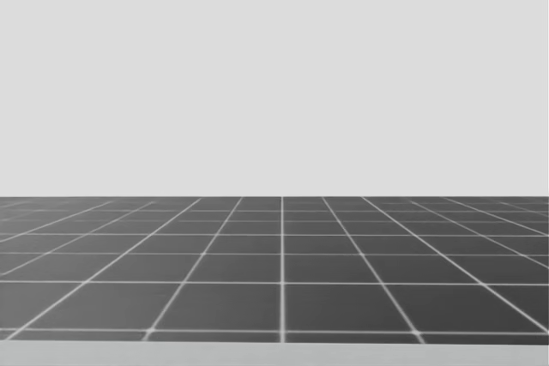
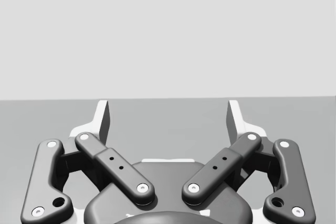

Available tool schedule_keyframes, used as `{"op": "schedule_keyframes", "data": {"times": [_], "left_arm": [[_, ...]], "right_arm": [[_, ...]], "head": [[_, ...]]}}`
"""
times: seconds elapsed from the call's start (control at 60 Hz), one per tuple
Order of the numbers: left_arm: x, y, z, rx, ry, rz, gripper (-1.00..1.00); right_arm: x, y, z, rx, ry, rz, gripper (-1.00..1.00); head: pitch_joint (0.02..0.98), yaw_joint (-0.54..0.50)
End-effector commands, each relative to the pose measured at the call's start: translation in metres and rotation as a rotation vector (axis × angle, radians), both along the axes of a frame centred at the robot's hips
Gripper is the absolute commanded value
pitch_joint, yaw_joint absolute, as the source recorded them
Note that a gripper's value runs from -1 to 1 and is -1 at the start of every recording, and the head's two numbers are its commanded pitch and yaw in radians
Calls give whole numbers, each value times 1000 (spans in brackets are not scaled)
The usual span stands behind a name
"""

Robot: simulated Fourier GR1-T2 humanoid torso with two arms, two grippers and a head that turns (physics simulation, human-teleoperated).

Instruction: Find the red cube and pick it up.

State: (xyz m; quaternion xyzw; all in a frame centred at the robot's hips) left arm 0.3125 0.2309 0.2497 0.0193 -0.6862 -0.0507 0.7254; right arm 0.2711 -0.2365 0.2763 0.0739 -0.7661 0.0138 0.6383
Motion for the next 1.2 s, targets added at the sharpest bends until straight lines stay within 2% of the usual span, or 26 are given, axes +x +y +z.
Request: {"op": "schedule_keyframes", "data": {"times": [0.017, 0.15, 0.2, 0.6, 0.667, 0.867, 1.2], "left_arm": [[0, 0, 0, 1, -1, 0, -1000], [0, -1, 0, 2, -1, -1, -1000], [0, -1, 0, 2, -2, -1, -1000], [-1, -1, 0, 11, -3, 3, -1000], [-1, -2, 0, 12, -3, 2, -1000], [-1, -1, 0, 9, -4, -4, -1000], [-1, -5, 0, 9, -3, -16, -1000]], "right_arm": [[-2, 0, 0, 24, -23, -21, -1000], [-3, -2, 2, 33, -5, -11, -1000], [-1, -4, 2, 40, 31, 21, -1000], [2, -4, 1, 44, 40, 11, -1000], [2, -4, 1, 43, 40, 11, -1000], [2, -4, 0, 39, 43, 12, -1000], [3, -4, -1, 36, 44, 12, -1000]], "head": [[55, 20], [77, 19], [100, 19], [504, -2], [537, -15], [656, -146], [774, -386]]}}
